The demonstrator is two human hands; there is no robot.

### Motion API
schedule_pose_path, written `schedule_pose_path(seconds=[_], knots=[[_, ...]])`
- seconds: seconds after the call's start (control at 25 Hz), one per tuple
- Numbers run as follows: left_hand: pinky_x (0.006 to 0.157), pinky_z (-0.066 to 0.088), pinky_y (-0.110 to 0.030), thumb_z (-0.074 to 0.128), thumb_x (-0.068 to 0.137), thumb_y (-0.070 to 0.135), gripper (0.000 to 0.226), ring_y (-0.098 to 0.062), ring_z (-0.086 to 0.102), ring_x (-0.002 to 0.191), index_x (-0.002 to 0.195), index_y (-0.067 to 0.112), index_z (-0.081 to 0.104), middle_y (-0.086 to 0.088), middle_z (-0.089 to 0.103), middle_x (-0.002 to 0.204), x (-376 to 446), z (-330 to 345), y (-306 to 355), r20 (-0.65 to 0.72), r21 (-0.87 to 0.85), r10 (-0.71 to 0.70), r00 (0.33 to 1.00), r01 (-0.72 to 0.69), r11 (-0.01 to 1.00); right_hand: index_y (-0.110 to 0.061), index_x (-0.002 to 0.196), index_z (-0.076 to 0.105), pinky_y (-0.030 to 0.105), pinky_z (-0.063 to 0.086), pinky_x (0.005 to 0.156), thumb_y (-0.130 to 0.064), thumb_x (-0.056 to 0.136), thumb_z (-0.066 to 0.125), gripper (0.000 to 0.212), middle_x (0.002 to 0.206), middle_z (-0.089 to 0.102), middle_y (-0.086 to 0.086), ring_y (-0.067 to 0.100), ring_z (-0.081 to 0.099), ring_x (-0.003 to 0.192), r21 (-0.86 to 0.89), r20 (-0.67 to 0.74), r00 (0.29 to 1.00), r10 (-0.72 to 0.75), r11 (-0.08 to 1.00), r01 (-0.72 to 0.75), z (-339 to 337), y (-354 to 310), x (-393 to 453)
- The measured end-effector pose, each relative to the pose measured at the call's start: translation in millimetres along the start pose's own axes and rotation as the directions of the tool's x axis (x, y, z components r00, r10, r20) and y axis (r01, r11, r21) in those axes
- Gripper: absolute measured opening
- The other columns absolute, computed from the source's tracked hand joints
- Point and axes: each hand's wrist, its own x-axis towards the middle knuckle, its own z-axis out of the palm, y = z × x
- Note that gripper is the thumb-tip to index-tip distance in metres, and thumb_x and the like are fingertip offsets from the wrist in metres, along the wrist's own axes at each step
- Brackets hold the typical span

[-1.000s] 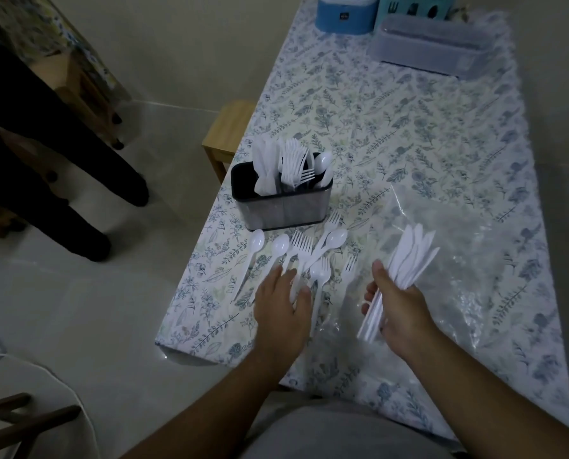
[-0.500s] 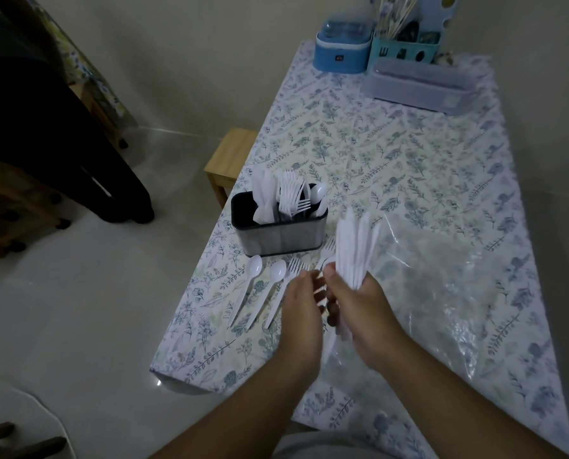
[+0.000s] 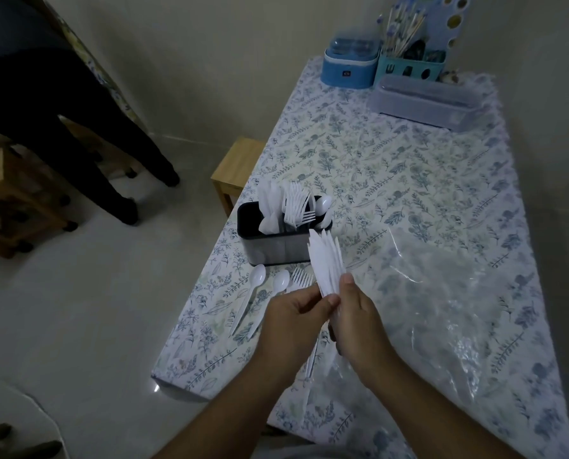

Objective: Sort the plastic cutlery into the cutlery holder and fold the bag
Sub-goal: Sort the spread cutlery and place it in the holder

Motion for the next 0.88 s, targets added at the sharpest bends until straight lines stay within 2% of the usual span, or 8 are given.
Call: schedule_pose_path(seconds=[0.08,0.16,0.24,0.32,0.44,0.64,0.76,0.88], knots=[[0.081,0.059,-0.033,0.067,0.095,0.01,0.019,-0.013,0.075,0.087,0.107,0.019,0.079,-0.001,0.079,0.093,2,-9,2,0.03,-0.014,0.018,0.999,-0.018,1.0,-0.022,0.091,0.066,0.023,0.048,0.059,-0.043,0.107,0.028,0.046,0.075,0.068,0.001,0.009,0.065,0.066,-0.001,0.068,0.998,0.005,1.0,-0.005,1,-2,-2],[0.082,0.058,-0.029,0.067,0.094,0.007,0.022,-0.013,0.075,0.091,0.109,0.017,0.079,-0.001,0.08,0.095,3,-20,3,0.032,-0.016,0.04,0.999,-0.039,0.999,-0.029,0.099,0.065,0.015,0.051,0.069,-0.037,0.108,0.03,0.037,0.095,0.071,-0.004,0.001,0.069,0.083,0.021,0.145,0.989,-0.028,0.999,0.025,3,-4,-4],[0.092,0.057,-0.033,0.067,0.093,0.005,0.026,-0.013,0.073,0.102,0.115,0.016,0.076,0.001,0.079,0.104,5,-30,2,0.025,-0.02,0.066,0.997,-0.066,0.998,-0.034,0.112,0.065,0.008,0.049,0.076,-0.032,0.109,0.033,0.032,0.112,0.07,-0.008,-0.007,0.066,0.098,0.043,0.2,0.977,-0.068,0.997,0.061,7,-6,-2],[0.097,0.056,-0.038,0.067,0.093,0.003,0.03,-0.013,0.072,0.107,0.119,0.015,0.074,0.002,0.078,0.109,5,-40,3,-0.007,-0.007,0.102,0.995,-0.102,0.995,-0.028,0.125,0.063,0.011,0.048,0.082,-0.03,0.108,0.036,0.032,0.125,0.063,-0.004,-0.001,0.062,0.111,0.002,0.231,0.968,-0.1,0.995,0.102,12,-12,3],[0.099,0.055,-0.04,0.067,0.092,0.0,0.034,-0.011,0.071,0.108,0.12,0.018,0.073,0.006,0.077,0.111,10,-59,10,-0.061,0.018,0.157,0.986,-0.156,0.988,-0.017,0.118,0.061,0.012,0.043,0.084,-0.027,0.107,0.04,0.026,0.123,0.054,0.002,0.008,0.058,0.111,-0.132,0.282,0.943,-0.179,0.966,0.222,21,-29,11],[0.098,0.056,-0.039,0.069,0.091,0.003,0.037,-0.012,0.07,0.11,0.125,0.018,0.071,0.006,0.075,0.115,40,-108,52,-0.042,0.171,0.374,0.926,-0.363,0.916,-0.013,0.124,0.062,0.003,0.037,0.078,-0.026,0.106,0.043,0.028,0.119,0.051,-0.003,0.002,0.054,0.105,-0.27,0.361,0.844,-0.397,0.821,0.502,48,-92,35],[0.095,0.056,-0.028,0.07,0.091,0.005,0.036,-0.005,0.071,0.107,0.124,0.019,0.07,0.01,0.076,0.112,67,-133,87,-0.032,0.264,0.485,0.874,-0.46,0.848,-0.014,0.118,0.067,0.021,0.047,0.08,-0.024,0.104,0.049,0.025,0.106,0.063,-0.001,0.006,0.061,0.096,-0.294,0.314,0.772,-0.552,0.717,0.632,62,-131,54],[0.094,0.055,-0.024,0.069,0.092,0.005,0.036,-0.003,0.071,0.105,0.126,0.017,0.07,0.009,0.076,0.111,97,-148,97,-0.014,0.342,0.546,0.837,-0.509,0.79,-0.022,0.117,0.073,0.043,0.056,0.089,-0.029,0.099,0.057,0.024,0.102,0.074,0.002,0.02,0.071,0.095,-0.278,0.247,0.779,-0.576,0.728,0.627,72,-147,78]])
